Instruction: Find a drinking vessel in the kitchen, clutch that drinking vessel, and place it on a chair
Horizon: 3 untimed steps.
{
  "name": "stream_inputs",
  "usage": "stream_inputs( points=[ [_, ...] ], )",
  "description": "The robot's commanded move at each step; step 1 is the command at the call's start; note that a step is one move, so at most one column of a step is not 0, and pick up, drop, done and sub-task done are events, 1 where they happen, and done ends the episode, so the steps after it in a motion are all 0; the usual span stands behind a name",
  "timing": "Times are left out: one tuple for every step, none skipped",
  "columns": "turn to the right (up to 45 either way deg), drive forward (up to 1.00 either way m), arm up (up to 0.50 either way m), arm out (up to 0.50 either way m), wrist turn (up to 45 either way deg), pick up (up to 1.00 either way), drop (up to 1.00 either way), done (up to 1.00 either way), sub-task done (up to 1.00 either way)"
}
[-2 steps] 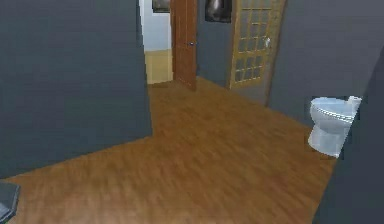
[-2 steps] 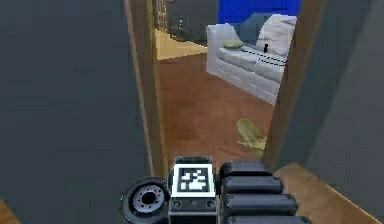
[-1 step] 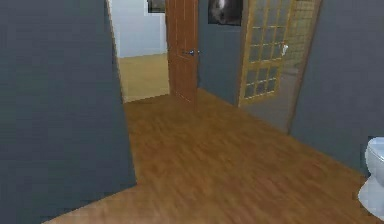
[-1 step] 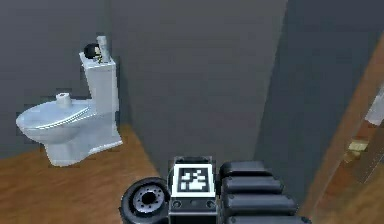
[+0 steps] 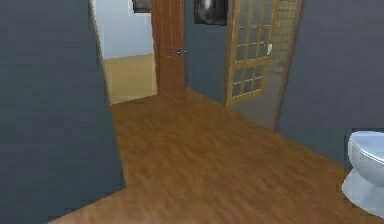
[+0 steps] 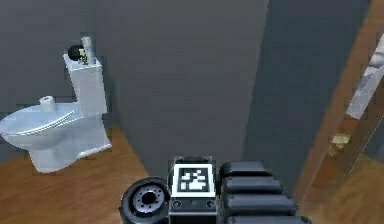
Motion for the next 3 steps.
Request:
stream_inputs(
  points=[
    [0.0, 0.10, 0.00, 0.00, 0.0, 0.00, 0.00, 0.00, 0.00],
    [12.0, 0.00, 0.00, 0.00, 0.0, 0.00, 0.00, 0.00, 0.00],
    [0.0, 1.00, 0.00, 0.00, 0.0, 0.00, 0.00, 0.00, 0.00]
  ],
)
